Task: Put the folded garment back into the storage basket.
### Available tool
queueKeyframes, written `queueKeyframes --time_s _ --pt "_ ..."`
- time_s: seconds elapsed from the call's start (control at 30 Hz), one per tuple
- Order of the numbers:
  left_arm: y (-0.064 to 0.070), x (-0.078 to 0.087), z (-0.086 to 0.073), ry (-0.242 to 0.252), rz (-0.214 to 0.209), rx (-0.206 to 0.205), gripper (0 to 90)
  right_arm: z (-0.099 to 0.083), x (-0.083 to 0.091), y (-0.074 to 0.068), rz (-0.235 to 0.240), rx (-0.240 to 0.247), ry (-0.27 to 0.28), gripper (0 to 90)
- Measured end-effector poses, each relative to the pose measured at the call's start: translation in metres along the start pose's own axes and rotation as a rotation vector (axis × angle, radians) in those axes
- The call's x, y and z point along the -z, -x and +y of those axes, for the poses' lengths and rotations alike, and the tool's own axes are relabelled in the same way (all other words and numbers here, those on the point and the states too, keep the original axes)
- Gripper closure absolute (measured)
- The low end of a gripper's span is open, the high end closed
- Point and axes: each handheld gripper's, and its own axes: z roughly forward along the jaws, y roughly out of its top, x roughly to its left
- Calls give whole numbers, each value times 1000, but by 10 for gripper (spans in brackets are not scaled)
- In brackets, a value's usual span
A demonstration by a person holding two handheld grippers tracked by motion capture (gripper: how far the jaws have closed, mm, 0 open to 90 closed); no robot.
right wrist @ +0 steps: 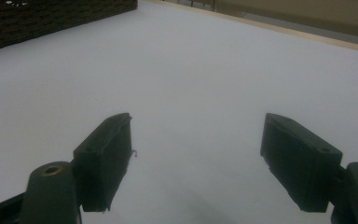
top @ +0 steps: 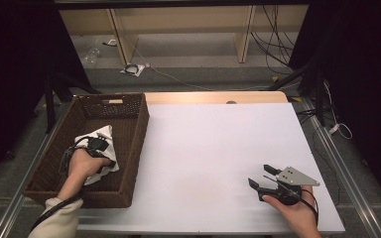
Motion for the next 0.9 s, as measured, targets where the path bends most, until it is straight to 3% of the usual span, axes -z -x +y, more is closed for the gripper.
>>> queueKeyframes --time_s 0.47,0.9 --pt "-2 5 -6 -58 -9 -29 895 0 0 0 -1 -3 2 256" --pt "-7 9 -12 -86 -12 -30 895 0 0 0 -2 -2 3 256"
